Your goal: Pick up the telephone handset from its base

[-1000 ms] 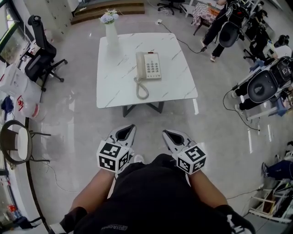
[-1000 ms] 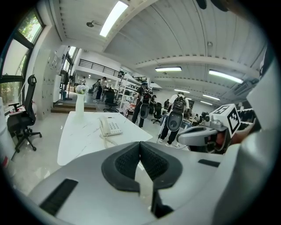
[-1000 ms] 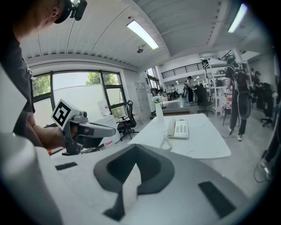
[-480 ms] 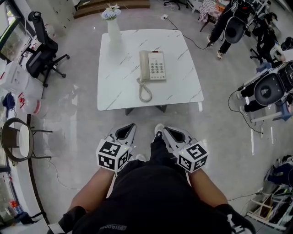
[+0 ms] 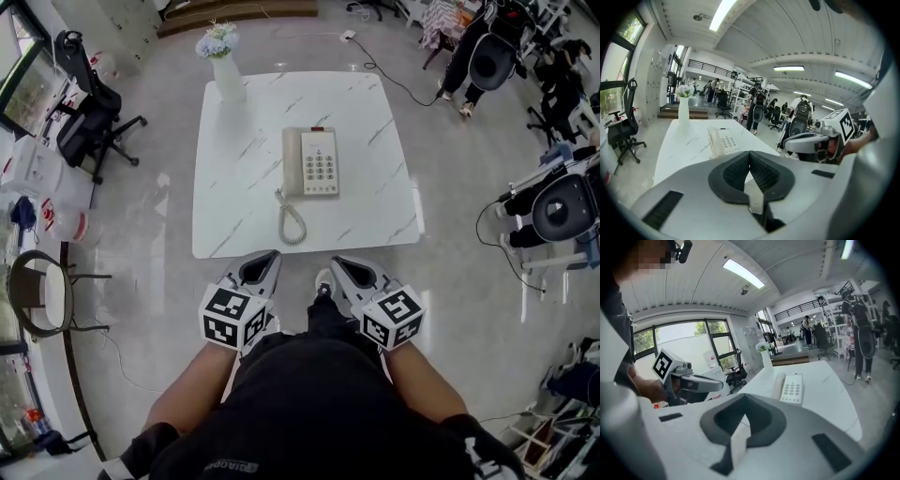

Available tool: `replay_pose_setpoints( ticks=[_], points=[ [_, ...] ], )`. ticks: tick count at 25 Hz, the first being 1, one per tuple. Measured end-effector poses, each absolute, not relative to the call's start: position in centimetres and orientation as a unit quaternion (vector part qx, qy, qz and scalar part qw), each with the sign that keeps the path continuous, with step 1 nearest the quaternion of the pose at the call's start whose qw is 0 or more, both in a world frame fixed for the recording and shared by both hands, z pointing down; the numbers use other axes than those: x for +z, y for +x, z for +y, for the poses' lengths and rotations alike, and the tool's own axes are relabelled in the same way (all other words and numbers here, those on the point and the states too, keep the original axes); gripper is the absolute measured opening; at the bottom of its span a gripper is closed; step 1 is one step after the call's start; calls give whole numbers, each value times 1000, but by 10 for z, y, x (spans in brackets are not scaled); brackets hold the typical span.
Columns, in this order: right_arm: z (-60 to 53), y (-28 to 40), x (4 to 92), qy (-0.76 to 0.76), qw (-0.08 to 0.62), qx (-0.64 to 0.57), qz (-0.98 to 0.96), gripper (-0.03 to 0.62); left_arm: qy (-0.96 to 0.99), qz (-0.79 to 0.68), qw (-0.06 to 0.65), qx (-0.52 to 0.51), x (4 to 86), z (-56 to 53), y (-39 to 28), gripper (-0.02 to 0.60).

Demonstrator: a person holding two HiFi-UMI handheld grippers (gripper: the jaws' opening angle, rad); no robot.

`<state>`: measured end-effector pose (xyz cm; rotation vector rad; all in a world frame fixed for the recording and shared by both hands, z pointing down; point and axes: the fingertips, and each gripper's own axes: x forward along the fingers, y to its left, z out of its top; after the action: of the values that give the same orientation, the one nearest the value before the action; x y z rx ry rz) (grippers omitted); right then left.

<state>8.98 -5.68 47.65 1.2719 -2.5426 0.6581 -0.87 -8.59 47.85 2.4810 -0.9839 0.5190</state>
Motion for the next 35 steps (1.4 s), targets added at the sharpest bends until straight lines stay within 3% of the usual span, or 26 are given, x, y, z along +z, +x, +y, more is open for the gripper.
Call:
replay_pose_setpoints(
  ticks=[14,20,35],
  points=[
    [-160,135,473,392,109,233,-883,2,870,-396,217,198,467,-172,32,3],
    [-190,150,477,372,107,237,-891,1,853,-407,270,185,476,-192,47,2],
    [-230,166,484,357,110,229,-899,2,853,-426,235,192,472,-231,63,3]
  ],
)
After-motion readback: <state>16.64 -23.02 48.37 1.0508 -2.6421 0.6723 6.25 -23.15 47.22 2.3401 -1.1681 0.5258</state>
